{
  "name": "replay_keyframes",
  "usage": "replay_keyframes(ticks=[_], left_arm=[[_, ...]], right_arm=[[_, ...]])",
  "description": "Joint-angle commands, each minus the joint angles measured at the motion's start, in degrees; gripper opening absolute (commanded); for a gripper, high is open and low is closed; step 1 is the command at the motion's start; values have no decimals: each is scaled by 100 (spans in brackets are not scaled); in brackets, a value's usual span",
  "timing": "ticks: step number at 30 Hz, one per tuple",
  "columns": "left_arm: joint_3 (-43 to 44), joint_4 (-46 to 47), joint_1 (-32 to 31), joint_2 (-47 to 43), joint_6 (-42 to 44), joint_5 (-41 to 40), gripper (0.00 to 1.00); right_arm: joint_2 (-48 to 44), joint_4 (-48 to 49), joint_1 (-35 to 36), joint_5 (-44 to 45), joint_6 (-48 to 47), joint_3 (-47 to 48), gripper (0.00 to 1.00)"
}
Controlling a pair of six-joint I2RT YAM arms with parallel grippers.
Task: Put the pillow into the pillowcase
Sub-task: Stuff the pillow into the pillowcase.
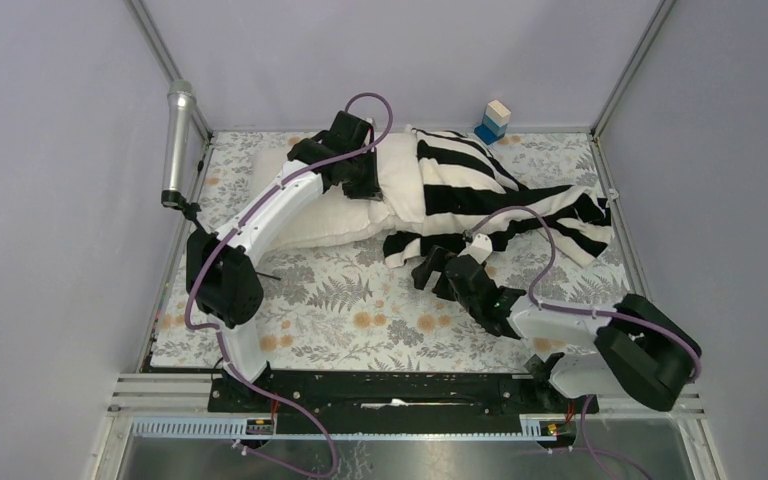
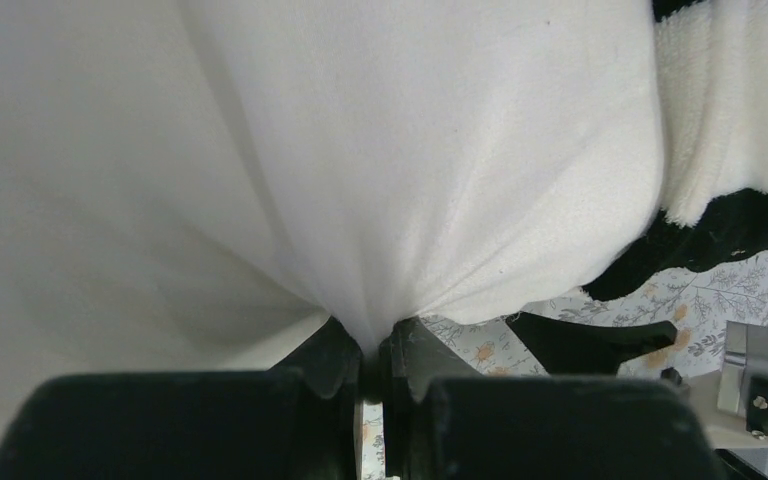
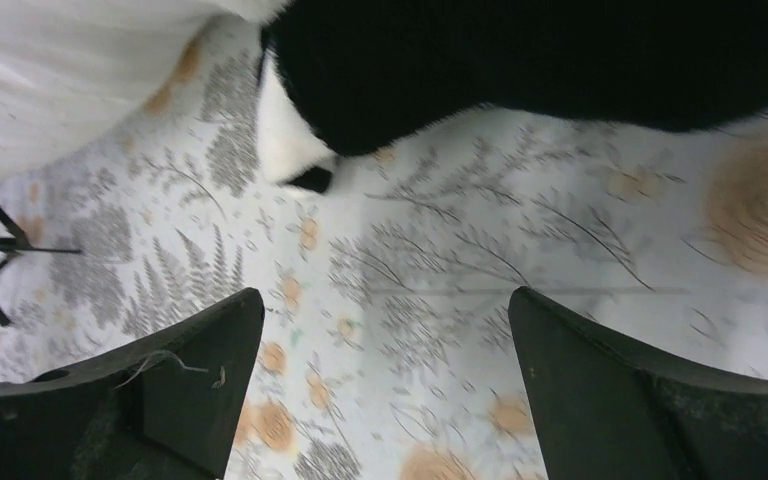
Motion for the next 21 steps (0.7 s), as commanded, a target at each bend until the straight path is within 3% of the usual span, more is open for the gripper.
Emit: replay_keyframes(ticks=[1, 5, 8, 17, 19, 20, 21], left_arm=[[374, 491, -72, -3, -9, 69, 0], [364, 484, -72, -29, -14, 86, 0], [423, 424, -72, -19, 3, 89, 0], [621, 294, -107, -17, 67, 54, 0], [695, 221, -166, -12, 137, 41, 0], [711, 211, -218, -34, 176, 22, 0], [713, 204, -283, -72, 215, -33, 0]], right_arm=[[700, 2504, 33, 353, 281, 16, 100], [1266, 3223, 35, 505, 316, 134, 100], [1529, 3092, 22, 1004, 535, 243, 100], [2137, 2966, -148, 1330, 295, 870, 99], [2164, 2894, -200, 1287, 62, 1040, 89], [2101, 2830, -214, 1268, -86, 1106, 79], [1990, 2641, -221, 1320, -226, 1189, 61]])
